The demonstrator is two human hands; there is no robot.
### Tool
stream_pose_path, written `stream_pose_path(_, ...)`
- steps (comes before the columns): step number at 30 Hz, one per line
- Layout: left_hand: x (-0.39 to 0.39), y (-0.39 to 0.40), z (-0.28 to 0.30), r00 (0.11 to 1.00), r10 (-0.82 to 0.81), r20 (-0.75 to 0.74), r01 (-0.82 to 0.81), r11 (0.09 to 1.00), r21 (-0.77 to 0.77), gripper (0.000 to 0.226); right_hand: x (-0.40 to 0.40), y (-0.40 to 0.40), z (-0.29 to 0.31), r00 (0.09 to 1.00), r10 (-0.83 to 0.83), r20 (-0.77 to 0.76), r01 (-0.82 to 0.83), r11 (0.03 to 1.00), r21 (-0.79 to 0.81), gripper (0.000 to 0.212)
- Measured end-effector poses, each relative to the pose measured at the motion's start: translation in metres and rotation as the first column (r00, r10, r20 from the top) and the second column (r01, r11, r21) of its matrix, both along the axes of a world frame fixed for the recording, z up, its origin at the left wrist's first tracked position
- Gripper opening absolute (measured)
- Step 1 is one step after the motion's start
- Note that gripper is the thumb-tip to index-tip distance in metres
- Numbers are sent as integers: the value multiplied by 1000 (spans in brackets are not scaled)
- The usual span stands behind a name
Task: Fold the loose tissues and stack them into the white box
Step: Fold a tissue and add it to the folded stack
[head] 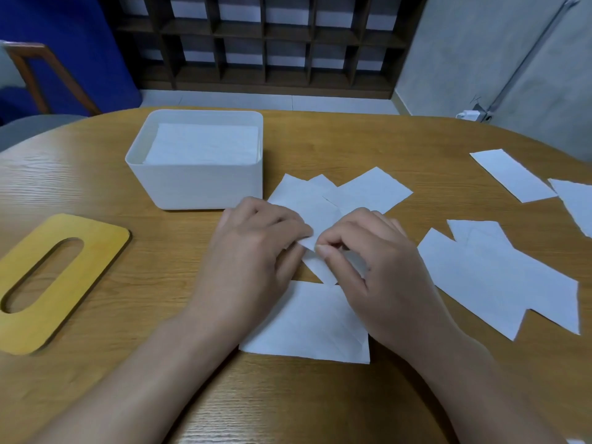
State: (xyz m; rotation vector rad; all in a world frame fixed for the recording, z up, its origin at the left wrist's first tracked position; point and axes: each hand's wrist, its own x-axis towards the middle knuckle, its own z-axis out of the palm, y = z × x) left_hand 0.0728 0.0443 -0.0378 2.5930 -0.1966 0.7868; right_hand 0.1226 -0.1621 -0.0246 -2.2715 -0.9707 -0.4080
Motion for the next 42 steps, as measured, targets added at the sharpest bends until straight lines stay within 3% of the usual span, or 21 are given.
stream_pose_path(2,-1,2,1,1000,19,21,-17,998,-67,17,-1,-1,2,999,-7,-45,10,997,76,15)
stream_pose_path(4,-5,1,6,999,48,17,-42,968,-246,15,0,-4,4,994,-42,-105,56,989,134,23)
stream_pose_path(7,-8,-4,15,998,-16,-60,-25,777,-629,18,2,-5,6,982,-82,-170,108,983,147,39)
stream_pose_path(9,-8,-6,21,994,-93,-58,16,643,-765,22,1,-4,8,970,-89,-225,125,980,155,48)
stream_pose_path(13,-9,-4,25,979,-203,-36,60,445,-893,18,-2,-6,14,963,-87,-256,134,975,175,57)
stream_pose_path(18,-13,-2,24,955,-290,-64,25,294,-956,16,-2,-11,20,949,-63,-309,146,956,253,36)
stream_pose_path(21,-12,2,22,951,-281,-131,-24,355,-935,27,-1,-13,21,930,-21,-367,138,945,295,14)
stream_pose_path(24,-13,3,27,956,-276,-102,36,452,-891,43,-1,-15,24,878,35,-478,143,933,331,14)
stream_pose_path(28,-18,6,36,964,-230,-136,37,618,-785,19,-2,-20,30,760,118,-639,135,933,332,5)
stream_pose_path(35,-22,24,30,886,-261,-383,-78,731,-678,16,-4,-31,32,618,74,-783,97,981,169,5)
stream_pose_path(42,-28,27,25,863,-228,-451,-75,825,-560,14,-4,-31,25,678,-24,-735,50,999,14,11)
